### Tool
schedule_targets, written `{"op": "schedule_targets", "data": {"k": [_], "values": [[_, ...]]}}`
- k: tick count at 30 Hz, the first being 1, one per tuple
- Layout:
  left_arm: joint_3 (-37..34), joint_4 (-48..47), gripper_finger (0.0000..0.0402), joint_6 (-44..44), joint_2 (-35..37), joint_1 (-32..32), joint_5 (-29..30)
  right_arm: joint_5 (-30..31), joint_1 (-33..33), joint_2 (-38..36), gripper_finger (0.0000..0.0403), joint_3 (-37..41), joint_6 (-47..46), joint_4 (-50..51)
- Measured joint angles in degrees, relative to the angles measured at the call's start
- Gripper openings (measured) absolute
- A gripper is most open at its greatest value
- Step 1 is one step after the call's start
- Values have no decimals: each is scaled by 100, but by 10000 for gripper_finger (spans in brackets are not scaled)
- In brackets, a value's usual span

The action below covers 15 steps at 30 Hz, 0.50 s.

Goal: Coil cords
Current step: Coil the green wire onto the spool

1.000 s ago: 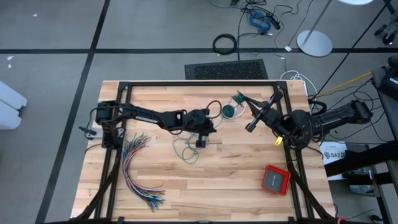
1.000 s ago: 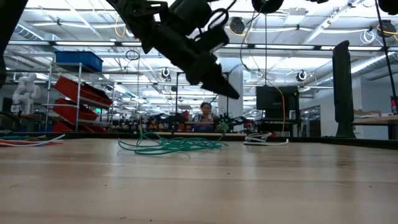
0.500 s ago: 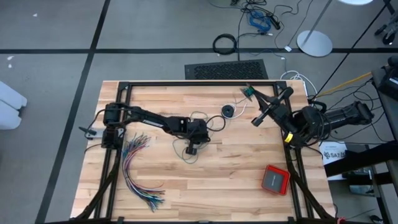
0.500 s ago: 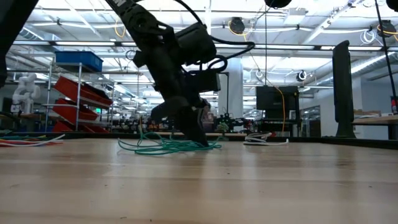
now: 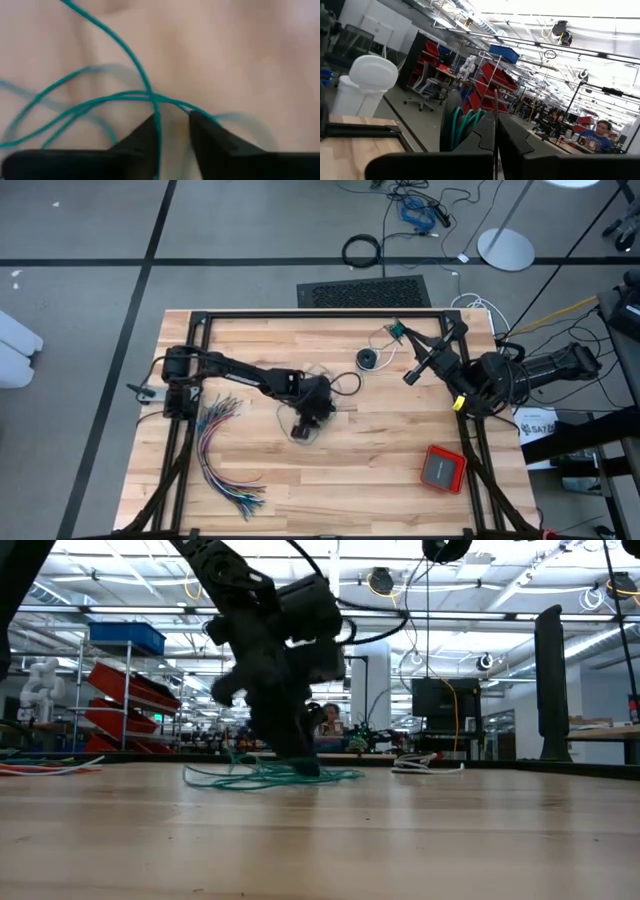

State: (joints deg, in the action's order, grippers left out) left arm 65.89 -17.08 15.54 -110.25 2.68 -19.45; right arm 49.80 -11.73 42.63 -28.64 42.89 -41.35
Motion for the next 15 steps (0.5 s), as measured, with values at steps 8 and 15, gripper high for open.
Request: {"op": "schedule_targets", "data": {"k": [8,15], "values": [[39,329,229,-718,535,83,-1228,20,0,-16,0,0,168,84],[85,589,241,-849,1345,295,-1178,0,0,-26,0,2,249,172]]}}
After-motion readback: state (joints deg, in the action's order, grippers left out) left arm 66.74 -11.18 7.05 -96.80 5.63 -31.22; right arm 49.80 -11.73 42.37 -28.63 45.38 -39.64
